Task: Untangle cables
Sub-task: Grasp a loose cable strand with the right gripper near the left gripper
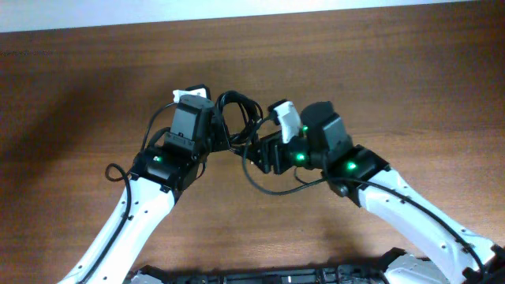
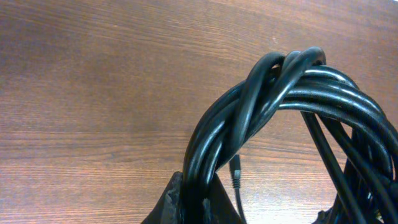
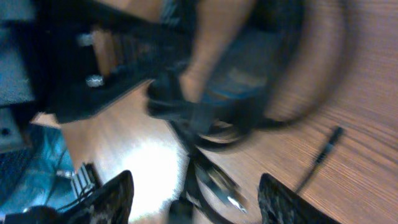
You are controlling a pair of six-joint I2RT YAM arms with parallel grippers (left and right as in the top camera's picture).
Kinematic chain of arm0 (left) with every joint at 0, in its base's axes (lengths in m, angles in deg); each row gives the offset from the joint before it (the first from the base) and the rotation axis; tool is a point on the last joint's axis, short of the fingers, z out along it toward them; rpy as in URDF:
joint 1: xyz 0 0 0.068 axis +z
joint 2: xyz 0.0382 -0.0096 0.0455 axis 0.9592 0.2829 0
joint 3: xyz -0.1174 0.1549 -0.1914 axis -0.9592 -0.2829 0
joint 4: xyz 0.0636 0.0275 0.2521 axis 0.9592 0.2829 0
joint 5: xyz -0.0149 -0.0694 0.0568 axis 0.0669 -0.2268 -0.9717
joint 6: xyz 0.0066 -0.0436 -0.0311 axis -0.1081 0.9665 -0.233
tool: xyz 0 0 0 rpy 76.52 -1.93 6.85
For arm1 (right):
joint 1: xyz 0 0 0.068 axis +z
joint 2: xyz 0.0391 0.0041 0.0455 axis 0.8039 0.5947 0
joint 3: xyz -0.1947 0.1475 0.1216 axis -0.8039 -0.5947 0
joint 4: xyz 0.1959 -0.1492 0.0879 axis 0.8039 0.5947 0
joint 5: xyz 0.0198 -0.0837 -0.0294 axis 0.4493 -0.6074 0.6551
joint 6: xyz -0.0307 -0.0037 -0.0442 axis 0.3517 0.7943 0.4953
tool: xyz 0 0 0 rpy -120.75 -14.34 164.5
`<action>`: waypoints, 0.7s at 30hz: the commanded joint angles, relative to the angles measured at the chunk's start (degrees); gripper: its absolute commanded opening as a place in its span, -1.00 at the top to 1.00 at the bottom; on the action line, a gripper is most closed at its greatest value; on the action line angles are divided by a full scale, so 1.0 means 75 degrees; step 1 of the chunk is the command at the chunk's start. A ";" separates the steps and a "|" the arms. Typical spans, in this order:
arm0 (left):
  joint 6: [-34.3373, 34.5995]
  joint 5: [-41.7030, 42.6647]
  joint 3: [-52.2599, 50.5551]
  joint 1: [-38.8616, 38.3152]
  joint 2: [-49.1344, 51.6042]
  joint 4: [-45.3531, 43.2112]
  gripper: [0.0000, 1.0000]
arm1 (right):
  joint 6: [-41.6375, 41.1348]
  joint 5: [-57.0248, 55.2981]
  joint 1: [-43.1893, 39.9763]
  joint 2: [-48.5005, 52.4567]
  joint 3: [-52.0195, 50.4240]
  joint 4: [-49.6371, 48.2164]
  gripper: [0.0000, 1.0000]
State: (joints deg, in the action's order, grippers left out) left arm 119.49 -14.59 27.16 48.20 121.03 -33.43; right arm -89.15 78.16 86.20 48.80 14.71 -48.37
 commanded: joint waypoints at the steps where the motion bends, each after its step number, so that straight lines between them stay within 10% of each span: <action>1: 0.0090 0.0137 0.0178 0.0032 -0.0195 0.0134 1.00 | 0.0090 -0.0577 0.0399 0.0437 0.0087 -0.0629 0.32; 4: -0.0221 -0.1463 0.0178 0.0105 -0.0198 0.0586 1.00 | -0.0895 -0.0519 0.0309 0.0452 0.0090 -0.0603 0.92; 8: -0.1000 -0.2017 0.0178 0.0117 -0.0195 0.0542 1.00 | -0.1547 0.1518 -0.0154 0.0087 0.0111 -0.0650 0.92; 13: -0.1827 0.0146 0.0175 0.0064 -0.0195 0.0251 1.00 | -0.2920 0.1935 -0.0568 -0.0029 0.0111 -0.1871 0.92; 21: -0.2229 0.1513 0.0178 -0.0420 -0.0329 -0.0472 1.00 | -0.2917 -0.1346 -0.0568 0.0265 0.0111 -0.0845 0.92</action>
State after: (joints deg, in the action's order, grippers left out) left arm 105.67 -9.13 27.19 46.02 120.90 -37.10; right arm -110.99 81.22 82.31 49.90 14.71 -57.74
